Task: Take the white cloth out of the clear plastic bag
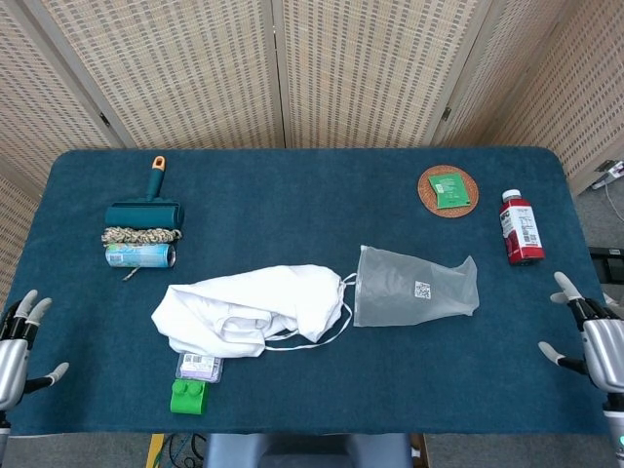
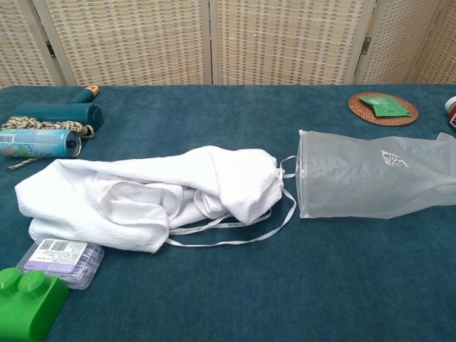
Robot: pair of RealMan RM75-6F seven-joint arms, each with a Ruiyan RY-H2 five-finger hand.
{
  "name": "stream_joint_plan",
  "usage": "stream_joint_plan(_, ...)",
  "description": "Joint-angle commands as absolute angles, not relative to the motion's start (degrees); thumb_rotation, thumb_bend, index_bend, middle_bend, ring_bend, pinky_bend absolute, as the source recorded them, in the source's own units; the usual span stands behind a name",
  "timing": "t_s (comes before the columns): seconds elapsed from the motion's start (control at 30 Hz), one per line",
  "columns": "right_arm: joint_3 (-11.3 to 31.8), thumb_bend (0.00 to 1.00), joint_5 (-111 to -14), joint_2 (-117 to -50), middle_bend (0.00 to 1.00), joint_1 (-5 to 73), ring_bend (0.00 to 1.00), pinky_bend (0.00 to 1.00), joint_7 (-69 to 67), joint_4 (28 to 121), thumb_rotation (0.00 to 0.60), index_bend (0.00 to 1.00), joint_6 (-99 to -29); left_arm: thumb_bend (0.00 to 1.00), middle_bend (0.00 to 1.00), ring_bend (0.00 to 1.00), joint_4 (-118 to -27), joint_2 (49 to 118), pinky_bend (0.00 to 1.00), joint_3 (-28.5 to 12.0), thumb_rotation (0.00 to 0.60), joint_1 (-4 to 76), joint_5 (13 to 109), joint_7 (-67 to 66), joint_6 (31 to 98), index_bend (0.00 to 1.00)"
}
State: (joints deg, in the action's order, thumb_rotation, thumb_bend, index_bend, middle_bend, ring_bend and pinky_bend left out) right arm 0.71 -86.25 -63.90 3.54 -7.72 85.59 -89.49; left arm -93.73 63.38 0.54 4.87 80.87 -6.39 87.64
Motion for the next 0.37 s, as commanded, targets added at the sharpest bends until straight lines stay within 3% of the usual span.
stream_joint_plan(0.03,0.71,0.0,-86.53,-64.14,0.32,3.07,0.31,0.48,-8.04,85.25,0.6,0.09,-89.98,0.15,0.0,0.0,-93.73,63.3,0.25,0.34,0.6,4.57,80.9,-6.25,87.81,0.08)
stream_joint_plan(0.37,1.4,0.0,-86.89,-64.87,0.32,2.74,0.31,0.48,-9.58,84.53,0.6,0.1,-89.58,0.15,0.0,0.0,-94.99,63.31,0.25,-0.14,0.6,3.93,82.01,-6.41,87.95,0.09)
